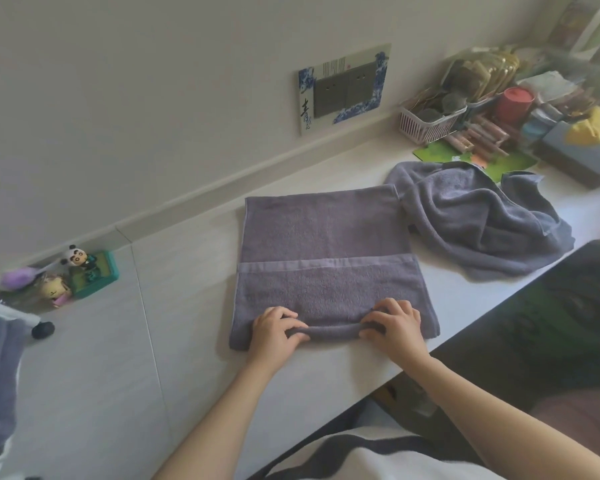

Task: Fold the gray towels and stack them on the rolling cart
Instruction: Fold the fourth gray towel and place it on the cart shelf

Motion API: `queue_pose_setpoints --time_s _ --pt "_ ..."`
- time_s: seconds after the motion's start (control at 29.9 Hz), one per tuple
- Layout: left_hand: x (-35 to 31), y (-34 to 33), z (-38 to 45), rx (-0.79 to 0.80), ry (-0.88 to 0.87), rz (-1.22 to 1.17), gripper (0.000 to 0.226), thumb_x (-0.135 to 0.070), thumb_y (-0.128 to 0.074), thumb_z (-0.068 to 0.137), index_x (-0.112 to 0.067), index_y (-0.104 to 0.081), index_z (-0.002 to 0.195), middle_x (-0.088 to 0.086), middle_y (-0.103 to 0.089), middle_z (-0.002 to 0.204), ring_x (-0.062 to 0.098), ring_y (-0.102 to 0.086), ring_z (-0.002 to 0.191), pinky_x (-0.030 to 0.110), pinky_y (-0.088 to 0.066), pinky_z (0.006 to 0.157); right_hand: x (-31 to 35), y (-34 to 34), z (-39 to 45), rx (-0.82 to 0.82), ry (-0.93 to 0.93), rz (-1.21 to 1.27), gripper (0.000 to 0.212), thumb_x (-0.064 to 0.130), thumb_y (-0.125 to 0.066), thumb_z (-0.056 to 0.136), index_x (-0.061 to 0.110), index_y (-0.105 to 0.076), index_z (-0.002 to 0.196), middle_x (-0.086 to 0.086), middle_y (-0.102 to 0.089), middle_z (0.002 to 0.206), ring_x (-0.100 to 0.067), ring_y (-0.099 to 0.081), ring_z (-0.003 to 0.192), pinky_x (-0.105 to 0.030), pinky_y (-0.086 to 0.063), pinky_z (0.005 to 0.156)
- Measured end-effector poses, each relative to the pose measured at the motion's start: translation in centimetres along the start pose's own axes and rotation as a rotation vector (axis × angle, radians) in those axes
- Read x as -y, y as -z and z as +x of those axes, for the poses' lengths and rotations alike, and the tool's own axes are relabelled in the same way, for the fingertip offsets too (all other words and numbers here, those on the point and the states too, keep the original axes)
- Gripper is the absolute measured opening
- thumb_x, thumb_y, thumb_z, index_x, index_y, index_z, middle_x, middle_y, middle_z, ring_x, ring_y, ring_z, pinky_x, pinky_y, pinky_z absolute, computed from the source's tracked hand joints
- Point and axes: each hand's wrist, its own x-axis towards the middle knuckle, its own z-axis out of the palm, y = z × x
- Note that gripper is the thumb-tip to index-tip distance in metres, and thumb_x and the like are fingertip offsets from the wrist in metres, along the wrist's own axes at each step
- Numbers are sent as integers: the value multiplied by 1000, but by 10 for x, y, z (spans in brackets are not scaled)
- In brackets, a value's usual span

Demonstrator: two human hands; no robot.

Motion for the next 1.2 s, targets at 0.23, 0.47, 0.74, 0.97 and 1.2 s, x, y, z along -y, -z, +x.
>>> queue_pose_setpoints --time_s 0.23,0.47,0.74,0.97,1.2 --pt "-29 34 0 387 107 81 14 -35 -71 80 -23 -64 84 -8 -60 90 12 -54 89 24 -38 72 17 25 -8 112 100 -29 16 35 -59 89 21 -64 95 9 -63 94 -8 -43 83 -24 -35 71" --pt "-39 76 -9 852 181 -161 15 -40 -72 80 -29 -64 74 -18 -61 71 -2 -54 68 20 -42 71 38 82 -5 590 179 -74 16 40 -53 91 26 -60 95 14 -56 86 -11 -55 81 -18 -39 69" --pt "-41 127 51 833 180 -211 10 -36 -69 84 -29 -66 77 -23 -62 67 -9 -53 64 19 -38 71 73 127 68 635 227 -140 17 43 -53 92 31 -50 81 15 -51 79 -11 -49 80 -25 -33 68" --pt "-27 132 136 667 256 -25 21 -37 -59 91 -18 -68 91 -3 -65 88 12 -57 82 27 -43 78 83 103 153 372 147 -337 29 48 -42 94 27 -58 106 6 -65 99 -20 -59 96 -31 -43 74" --pt "1 79 159 627 243 272 47 -57 -34 95 -16 -55 104 7 -58 117 27 -53 108 37 -43 91 55 53 193 463 94 -394 50 61 -31 92 26 -53 120 -1 -64 114 -25 -57 106 -35 -39 87"
